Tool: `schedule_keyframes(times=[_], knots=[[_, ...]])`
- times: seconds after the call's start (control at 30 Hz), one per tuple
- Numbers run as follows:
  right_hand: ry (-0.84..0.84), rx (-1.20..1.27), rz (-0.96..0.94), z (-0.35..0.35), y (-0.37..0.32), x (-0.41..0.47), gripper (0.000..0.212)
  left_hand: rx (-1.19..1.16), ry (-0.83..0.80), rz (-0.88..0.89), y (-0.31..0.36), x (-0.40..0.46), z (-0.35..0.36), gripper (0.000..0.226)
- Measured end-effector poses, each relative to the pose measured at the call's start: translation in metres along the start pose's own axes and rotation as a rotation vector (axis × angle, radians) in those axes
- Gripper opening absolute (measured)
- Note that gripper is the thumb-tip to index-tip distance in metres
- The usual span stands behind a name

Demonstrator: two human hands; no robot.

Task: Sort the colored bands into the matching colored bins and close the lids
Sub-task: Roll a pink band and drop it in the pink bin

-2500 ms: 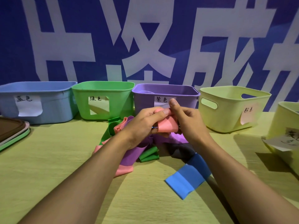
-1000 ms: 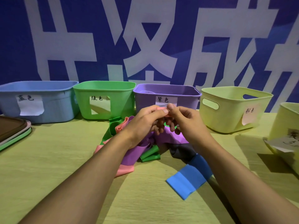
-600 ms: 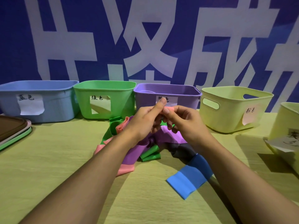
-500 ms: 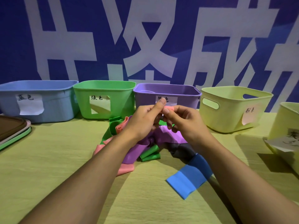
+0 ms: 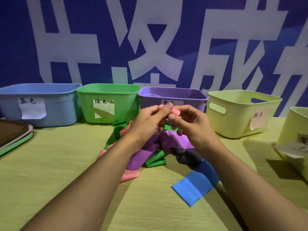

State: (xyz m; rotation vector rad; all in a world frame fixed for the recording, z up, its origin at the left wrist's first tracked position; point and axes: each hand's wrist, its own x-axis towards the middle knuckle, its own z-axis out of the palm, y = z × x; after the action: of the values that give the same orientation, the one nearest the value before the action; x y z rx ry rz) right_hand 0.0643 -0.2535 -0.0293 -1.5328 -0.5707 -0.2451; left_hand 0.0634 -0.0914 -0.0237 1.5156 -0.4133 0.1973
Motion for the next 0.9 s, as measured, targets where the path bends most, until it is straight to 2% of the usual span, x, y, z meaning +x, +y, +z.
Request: schedule_keyframes(times=[0.1,0.27,0.43,0.57,0.8,0.9], knots=[[0.026,-0.040,-0.039,-0.002,0.002,0.000,0.025,-0.043,0.028,-0.027,-0.003,0.002,-0.002,0.038],[0.005,-0.046,0.028,-0.006,0.003,-0.001,0.029,-0.051,0.043,-0.053,-0.003,0.002,-0.004,0.014],[0.057,0.077,0.101,-0.008,0.003,0.001,0.021,-0.029,0.018,-0.041,-0.001,-0.001,-0.004,0.015],[0.021,0.189,0.200,-0.009,0.000,0.002,0.041,0.023,0.020,-0.034,0.000,-0.002,-0.004,0.019],[0.036,0.095,0.176,-0.010,0.002,0.001,0.028,0.140,0.077,0.026,-0.001,-0.002,-0.003,0.019],[0.063,-0.038,0.119,-0.008,0.003,0.000,0.020,0.324,0.121,0.074,-0.002,-0.001,-0.001,0.023]])
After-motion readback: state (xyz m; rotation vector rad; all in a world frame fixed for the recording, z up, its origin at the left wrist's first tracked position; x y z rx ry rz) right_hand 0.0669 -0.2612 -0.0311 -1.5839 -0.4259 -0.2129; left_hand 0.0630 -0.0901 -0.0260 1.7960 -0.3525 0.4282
